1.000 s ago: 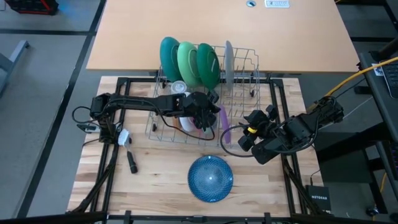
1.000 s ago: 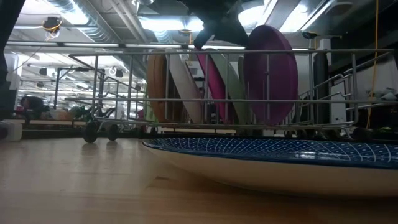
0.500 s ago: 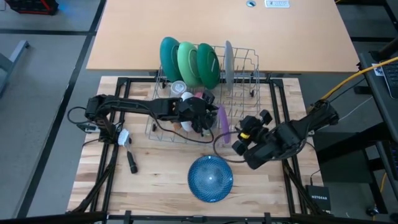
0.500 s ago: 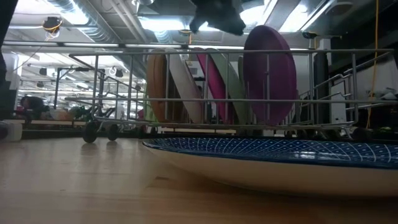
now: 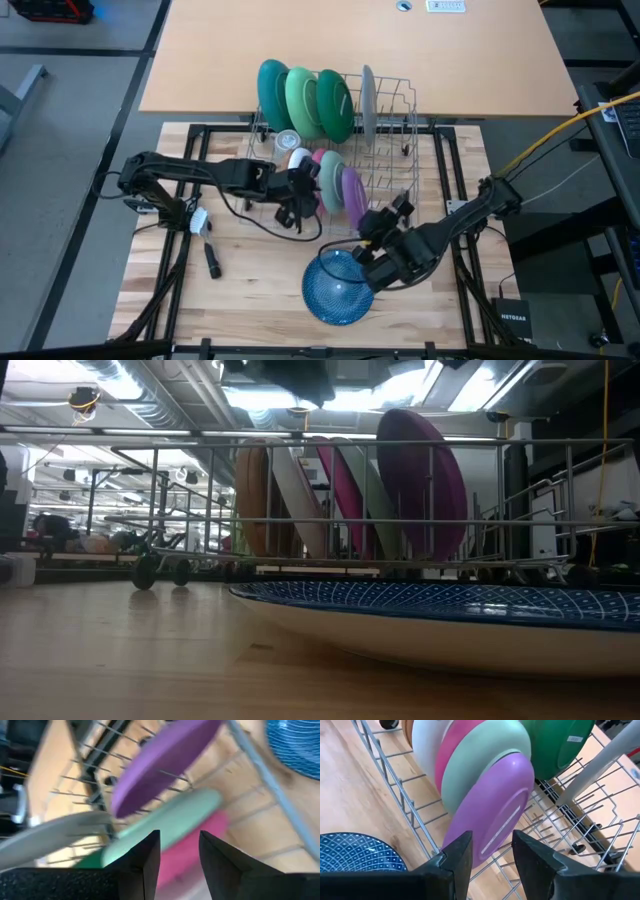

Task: Sort dishes
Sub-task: Put the dark blue plate in the dish rack

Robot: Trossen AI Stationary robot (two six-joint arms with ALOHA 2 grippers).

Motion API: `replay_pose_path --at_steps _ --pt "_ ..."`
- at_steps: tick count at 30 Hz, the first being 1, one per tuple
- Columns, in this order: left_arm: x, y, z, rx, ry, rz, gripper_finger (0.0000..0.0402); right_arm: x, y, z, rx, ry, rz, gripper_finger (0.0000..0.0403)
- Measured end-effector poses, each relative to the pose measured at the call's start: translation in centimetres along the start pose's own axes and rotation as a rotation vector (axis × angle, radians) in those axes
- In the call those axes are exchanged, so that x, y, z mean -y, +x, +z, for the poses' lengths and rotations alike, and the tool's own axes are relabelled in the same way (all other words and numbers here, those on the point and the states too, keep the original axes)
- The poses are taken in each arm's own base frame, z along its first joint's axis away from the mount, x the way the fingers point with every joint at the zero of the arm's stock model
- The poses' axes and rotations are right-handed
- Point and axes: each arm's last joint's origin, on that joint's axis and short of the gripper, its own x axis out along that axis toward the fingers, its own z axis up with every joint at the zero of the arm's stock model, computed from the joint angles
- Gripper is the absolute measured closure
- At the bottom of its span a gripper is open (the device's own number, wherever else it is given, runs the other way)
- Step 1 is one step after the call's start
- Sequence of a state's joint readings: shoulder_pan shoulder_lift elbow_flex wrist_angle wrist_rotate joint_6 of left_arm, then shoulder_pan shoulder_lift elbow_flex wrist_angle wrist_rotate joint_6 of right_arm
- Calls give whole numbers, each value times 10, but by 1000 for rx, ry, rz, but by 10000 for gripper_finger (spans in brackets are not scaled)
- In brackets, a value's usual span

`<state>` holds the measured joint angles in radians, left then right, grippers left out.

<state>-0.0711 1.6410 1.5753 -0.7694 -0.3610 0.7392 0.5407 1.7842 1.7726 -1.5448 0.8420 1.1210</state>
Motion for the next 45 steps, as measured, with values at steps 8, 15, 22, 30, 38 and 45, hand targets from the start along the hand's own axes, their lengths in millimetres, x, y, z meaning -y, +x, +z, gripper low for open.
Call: replay_pose_path --at_steps 8,15,22,30,38,45 --pt "29 -6 5 37 -100 -307 276 -3 1 -1 -9 5 4 259" --pt "56 -21 27 105 -88 -363 276 -5 -3 -3 -199 18 130 259" --pt "89 -30 56 202 -15 -389 276 -22 -19 -15 -393 79 338 259" --pt "131 -13 72 154 76 -471 276 -43 -48 -51 -377 367 378 259" --pt "160 24 77 82 156 -555 276 -58 -36 -127 -441 713 231 259" --pt "175 58 78 52 205 -563 276 -78 -5 -169 -382 984 368 259"
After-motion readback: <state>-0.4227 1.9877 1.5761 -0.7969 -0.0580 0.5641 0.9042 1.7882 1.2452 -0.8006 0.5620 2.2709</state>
